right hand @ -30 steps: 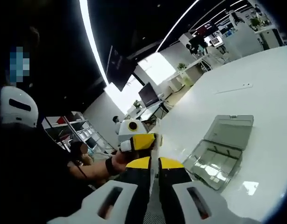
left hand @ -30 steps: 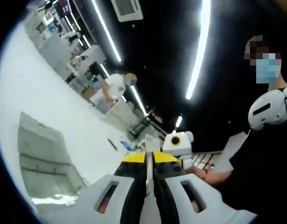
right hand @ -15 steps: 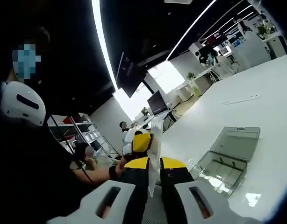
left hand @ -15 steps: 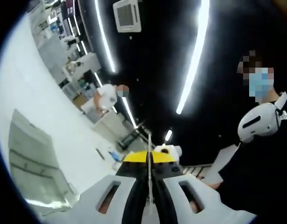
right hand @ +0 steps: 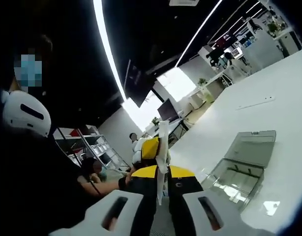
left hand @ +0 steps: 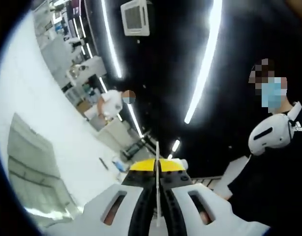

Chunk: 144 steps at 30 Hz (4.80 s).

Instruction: Insert the divider into the dual guide fixture by aligning both edges with the guide slots and pushing it downward to the bottom, including one-sided entry, uneven engagement, binding, and posture correction.

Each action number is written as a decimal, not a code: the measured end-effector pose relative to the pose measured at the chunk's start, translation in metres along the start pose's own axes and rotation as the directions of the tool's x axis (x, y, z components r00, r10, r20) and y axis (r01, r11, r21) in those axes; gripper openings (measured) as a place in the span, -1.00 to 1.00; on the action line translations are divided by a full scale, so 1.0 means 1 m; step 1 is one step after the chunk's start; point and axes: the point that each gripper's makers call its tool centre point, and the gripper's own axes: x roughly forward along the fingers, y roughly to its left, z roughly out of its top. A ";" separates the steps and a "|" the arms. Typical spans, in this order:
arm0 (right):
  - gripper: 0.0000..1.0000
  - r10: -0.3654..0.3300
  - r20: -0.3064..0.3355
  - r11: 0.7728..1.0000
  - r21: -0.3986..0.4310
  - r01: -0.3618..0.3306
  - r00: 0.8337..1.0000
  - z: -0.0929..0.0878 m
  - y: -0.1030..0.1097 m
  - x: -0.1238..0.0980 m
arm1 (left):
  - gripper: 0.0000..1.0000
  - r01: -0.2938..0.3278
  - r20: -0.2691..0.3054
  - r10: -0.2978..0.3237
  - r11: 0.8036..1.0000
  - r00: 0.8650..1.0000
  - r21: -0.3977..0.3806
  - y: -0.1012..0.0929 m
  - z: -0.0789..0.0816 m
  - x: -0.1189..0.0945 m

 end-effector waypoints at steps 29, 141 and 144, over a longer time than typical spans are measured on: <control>-1.00 0.029 0.068 0.979 0.199 -0.042 0.997 0.009 -0.003 0.003 | -1.00 -0.037 0.057 0.038 0.999 0.998 -0.027 0.008 0.005 0.000; -1.00 -0.643 -0.299 0.672 0.222 0.707 0.705 -0.038 -0.131 0.011 | 0.88 -0.186 -0.356 0.576 0.678 0.736 0.711 0.083 -0.021 -0.072; -1.00 -0.655 -0.308 0.660 0.213 0.721 0.690 -0.042 -0.134 0.009 | 0.95 -0.191 -0.359 0.575 0.684 0.735 0.704 0.084 -0.021 -0.071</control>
